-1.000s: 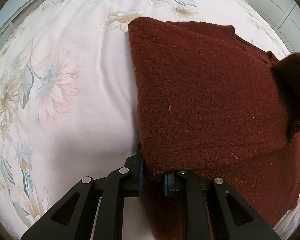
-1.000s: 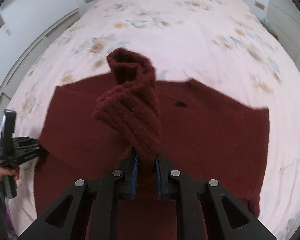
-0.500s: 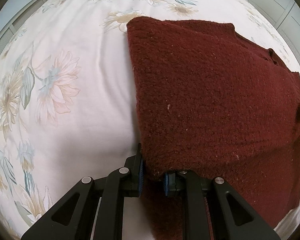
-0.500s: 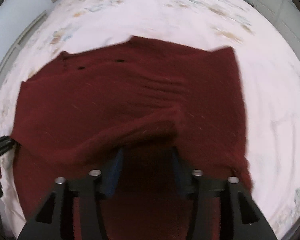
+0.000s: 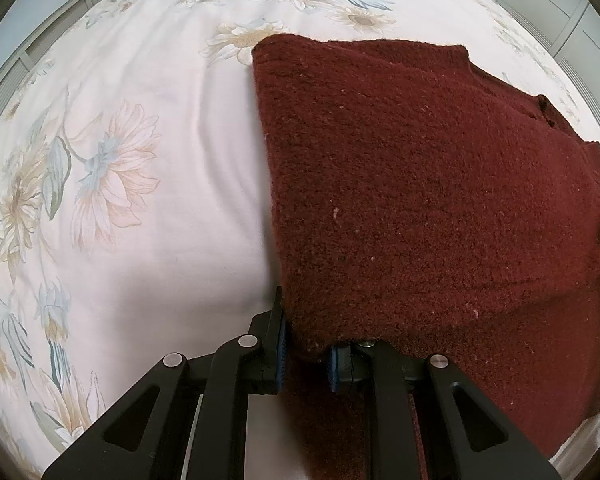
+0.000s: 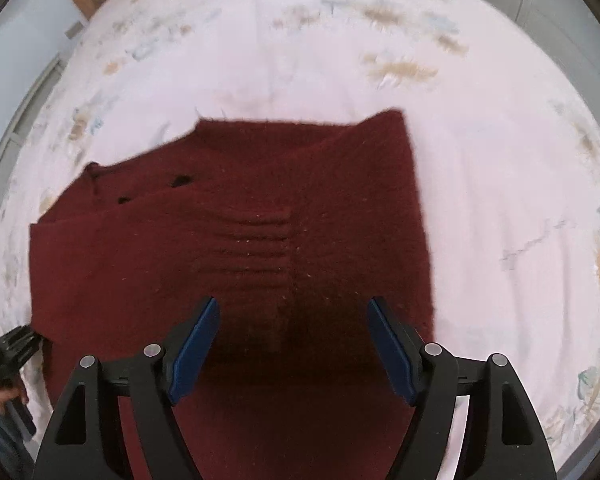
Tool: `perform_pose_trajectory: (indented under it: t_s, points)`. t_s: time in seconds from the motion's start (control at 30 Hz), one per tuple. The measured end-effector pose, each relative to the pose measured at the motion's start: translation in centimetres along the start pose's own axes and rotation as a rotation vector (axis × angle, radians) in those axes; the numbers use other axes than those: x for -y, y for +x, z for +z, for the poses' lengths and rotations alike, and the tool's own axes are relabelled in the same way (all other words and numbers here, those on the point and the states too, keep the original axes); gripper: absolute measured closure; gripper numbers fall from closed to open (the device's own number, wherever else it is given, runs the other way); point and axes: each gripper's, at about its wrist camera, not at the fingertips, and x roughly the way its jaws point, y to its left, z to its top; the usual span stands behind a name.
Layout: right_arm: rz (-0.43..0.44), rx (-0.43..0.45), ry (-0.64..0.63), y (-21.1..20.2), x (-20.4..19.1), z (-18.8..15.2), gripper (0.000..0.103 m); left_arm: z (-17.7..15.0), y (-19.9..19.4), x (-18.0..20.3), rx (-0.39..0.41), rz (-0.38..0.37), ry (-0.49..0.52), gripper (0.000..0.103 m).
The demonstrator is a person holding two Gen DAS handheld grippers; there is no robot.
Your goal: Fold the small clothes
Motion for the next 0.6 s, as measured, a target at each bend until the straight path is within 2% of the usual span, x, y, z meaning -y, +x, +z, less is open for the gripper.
perform_pose_trajectory:
  t_s: [0.17,0.27,0.3,0.33,0.37,0.43,0.6]
  points:
    - [0.002,-0.084,-0.037,3.1,-1.6,-0.8,0.026,-0.1,0.1,0.3,0.0,0.002,-0.001,0.088]
    - [-0.008,-0.065,-0.079,3.1,-2.7,-1.8,0.027,-0.1,0.1,0.6,0.0,0.002,-0.001,0.088]
    - [-0.017,-0.053,-0.086,2.9,-3.0,-2.0,0.041,-0.2,0.1,0.7,0.0,0.001,0.0,0.088]
    - [-0.01,-0.039,-0.102,2.6,-3.3,-2.3,0.064,-0.2,0.1,0.7,0.0,0.003,0.0,0.088]
    - [-0.008,-0.027,-0.118,2.3,-3.6,-2.3,0.072,-0.2,0.0,0.7,0.0,0.004,-0.001,0.088]
    - [0.013,0.007,-0.152,1.5,-4.1,-2.3,0.079,-0.2,0.0,0.9,-0.001,0.008,0.001,0.088]
    - [-0.053,0.153,-0.226,-1.6,-5.2,-2.3,0.081,-0.1,-0.2,1.4,-0.001,0.015,0.001,0.088]
